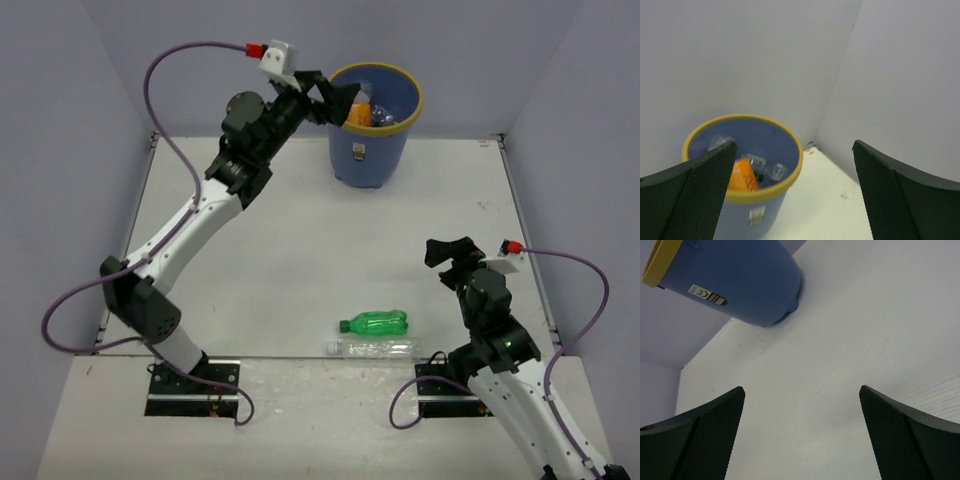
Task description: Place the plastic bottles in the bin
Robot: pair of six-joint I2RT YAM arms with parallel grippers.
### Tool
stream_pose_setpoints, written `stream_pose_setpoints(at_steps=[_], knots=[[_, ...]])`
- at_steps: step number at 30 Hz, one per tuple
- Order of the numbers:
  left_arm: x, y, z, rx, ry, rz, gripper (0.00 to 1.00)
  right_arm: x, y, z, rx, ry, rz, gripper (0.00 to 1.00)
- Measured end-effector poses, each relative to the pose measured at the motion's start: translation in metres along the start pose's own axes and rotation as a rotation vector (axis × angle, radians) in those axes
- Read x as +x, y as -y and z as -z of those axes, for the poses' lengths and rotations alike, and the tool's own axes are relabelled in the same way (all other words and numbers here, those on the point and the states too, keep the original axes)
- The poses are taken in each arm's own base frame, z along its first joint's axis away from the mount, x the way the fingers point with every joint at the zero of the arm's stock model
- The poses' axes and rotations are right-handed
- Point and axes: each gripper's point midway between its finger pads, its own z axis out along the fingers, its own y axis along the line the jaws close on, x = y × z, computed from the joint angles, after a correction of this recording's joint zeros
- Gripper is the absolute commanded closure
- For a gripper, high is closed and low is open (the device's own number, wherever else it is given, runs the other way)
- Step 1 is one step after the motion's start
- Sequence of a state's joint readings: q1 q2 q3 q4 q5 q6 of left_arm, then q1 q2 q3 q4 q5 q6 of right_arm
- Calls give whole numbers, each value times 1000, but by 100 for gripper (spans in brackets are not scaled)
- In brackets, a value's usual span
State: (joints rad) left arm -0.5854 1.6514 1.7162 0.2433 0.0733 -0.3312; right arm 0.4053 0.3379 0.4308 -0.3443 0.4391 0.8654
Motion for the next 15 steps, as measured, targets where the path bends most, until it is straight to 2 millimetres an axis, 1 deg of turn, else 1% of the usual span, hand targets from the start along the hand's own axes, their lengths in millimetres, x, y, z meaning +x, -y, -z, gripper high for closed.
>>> stream_pose_setpoints(at_steps=[3,4,6,9,11,13,14,15], knots=[[-5,3,55,-9,-18,-30,0,14,0,6,-4,-78,-38,1],[-10,2,66,-22,1,-40,0,20,0,10,-7,-114,-41,1],[-5,-4,97,-63,-9,-47,0,28,0,18,-3,-181,-45,1],[5,-12,132,-112,-28,-44,0,36,-5,31,2,-276,-43,1],[18,-17,153,-133,-39,-35,0,42,-11,37,10,-354,-33,1],[45,-25,179,-161,-86,-22,0,52,-14,38,36,-438,-14,1],[60,-29,191,-177,-114,-11,0,61,-13,38,62,-496,5,1],[72,-33,200,-192,-137,-4,0,66,-11,38,80,-528,14,1]])
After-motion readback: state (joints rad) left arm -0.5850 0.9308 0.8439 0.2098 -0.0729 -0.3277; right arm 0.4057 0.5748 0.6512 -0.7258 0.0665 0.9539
